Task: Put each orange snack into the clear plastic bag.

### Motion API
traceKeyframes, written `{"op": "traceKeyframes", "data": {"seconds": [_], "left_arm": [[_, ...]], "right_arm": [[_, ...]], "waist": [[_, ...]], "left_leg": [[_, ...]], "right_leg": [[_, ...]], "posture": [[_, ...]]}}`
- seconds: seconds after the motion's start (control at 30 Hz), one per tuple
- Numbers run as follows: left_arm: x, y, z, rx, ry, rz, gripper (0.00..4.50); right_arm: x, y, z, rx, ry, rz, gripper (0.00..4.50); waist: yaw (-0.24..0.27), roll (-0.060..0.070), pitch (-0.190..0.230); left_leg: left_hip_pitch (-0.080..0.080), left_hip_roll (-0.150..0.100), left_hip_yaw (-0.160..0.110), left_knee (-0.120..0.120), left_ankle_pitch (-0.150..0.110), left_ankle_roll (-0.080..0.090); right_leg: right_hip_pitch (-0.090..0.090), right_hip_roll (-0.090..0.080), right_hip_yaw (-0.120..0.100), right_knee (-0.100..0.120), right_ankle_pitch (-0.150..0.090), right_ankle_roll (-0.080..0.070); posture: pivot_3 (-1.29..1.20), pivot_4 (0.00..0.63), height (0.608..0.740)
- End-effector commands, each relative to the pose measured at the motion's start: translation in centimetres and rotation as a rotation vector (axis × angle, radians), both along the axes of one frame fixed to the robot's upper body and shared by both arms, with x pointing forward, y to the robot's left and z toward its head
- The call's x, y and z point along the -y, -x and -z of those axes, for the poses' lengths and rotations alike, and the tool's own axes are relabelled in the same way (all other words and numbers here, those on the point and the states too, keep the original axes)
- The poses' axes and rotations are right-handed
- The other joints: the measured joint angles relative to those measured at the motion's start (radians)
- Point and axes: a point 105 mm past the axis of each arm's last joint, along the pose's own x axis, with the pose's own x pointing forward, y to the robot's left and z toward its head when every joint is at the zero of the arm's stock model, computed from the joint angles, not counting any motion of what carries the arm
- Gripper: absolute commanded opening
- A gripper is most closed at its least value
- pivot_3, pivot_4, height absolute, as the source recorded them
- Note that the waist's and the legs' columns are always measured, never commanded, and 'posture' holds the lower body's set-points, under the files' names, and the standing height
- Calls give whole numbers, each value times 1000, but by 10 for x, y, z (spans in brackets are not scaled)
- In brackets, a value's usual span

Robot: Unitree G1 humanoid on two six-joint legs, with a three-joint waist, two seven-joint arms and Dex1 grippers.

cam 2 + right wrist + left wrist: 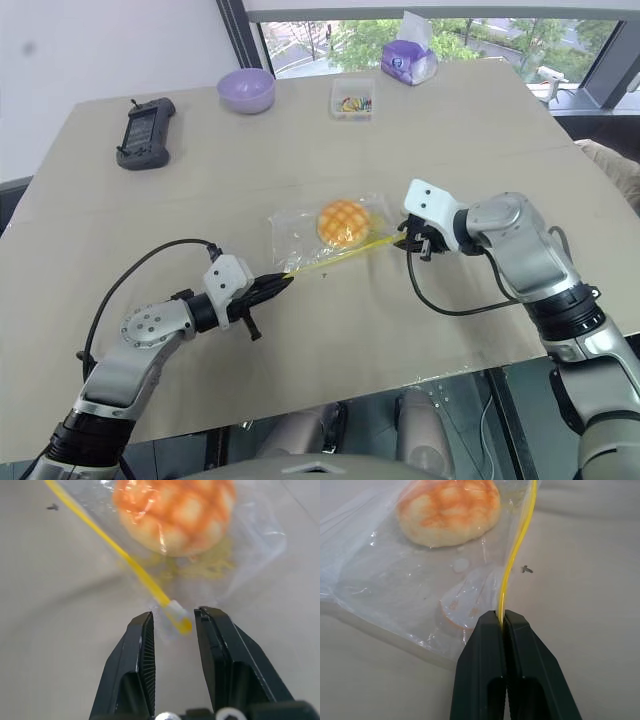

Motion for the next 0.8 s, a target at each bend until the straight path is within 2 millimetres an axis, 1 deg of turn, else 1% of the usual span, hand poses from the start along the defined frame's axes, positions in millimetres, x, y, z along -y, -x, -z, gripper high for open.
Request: {"op": "traceKeyframes", "data": {"seconds": [0.03, 0.2, 0.33, 0.53, 0.57, 0.63, 0.67, 0.8], "left_arm": [[5, 2, -11, 50, 3, 25, 0], [5, 3, -11, 49, 3, 23, 0], [5, 3, -11, 50, 4, 21, 0], [5, 2, -12, 51, 6, 16, 0], [5, 1, -12, 52, 6, 14, 0], [5, 1, -12, 54, 6, 10, 0], [5, 1, -12, 54, 6, 10, 0], [5, 0, -13, 58, 7, 6, 0]], "right_arm": [[-8, 1, -6, 30, -2, -48, 1416], [-11, 0, -1, 27, 10, -66, 1416], [-12, -6, 0, 48, 19, -58, 1416], [-9, -7, 8, 40, 72, -69, 1416], [-8, -7, 9, 40, 76, -70, 919], [-6, -6, 10, 37, 85, -77, 207], [-6, -5, 9, 37, 86, -78, 47], [-6, -5, 4, 56, 83, -82, 47]], "waist": [[0, 0, 0], [0, 0, 0], [-1, 0, 0], [-1, 0, 0], [-1, 0, 0], [-1, 0, 0], [-1, 0, 0], [-1, 0, 0]], "left_leg": [[0, 0, 0, 0, 0, 0], [0, 0, 0, 0, 0, 0], [0, 0, 0, 0, 0, 0], [0, 0, 0, 0, 0, 0], [0, 0, 0, 0, 0, 0], [0, 0, 0, 0, 0, 0], [0, 0, 0, 0, 0, 0], [0, 0, 0, 1, 0, 0]], "right_leg": [[0, 0, 0, 0, 0, 0], [0, 0, 0, 0, 0, 0], [0, 0, 0, 0, 0, 0], [0, 0, 0, 0, 0, 0], [0, 0, 0, 0, 0, 0], [0, 0, 0, 0, 0, 0], [0, 0, 0, 0, 0, 0], [0, 0, 0, 0, 0, 0]], "posture": [[0, 150, 736], [0, 150, 736], [0, 150, 736], [0, 150, 736], [0, 150, 736], [0, 150, 736], [0, 150, 736], [0, 150, 736]]}}
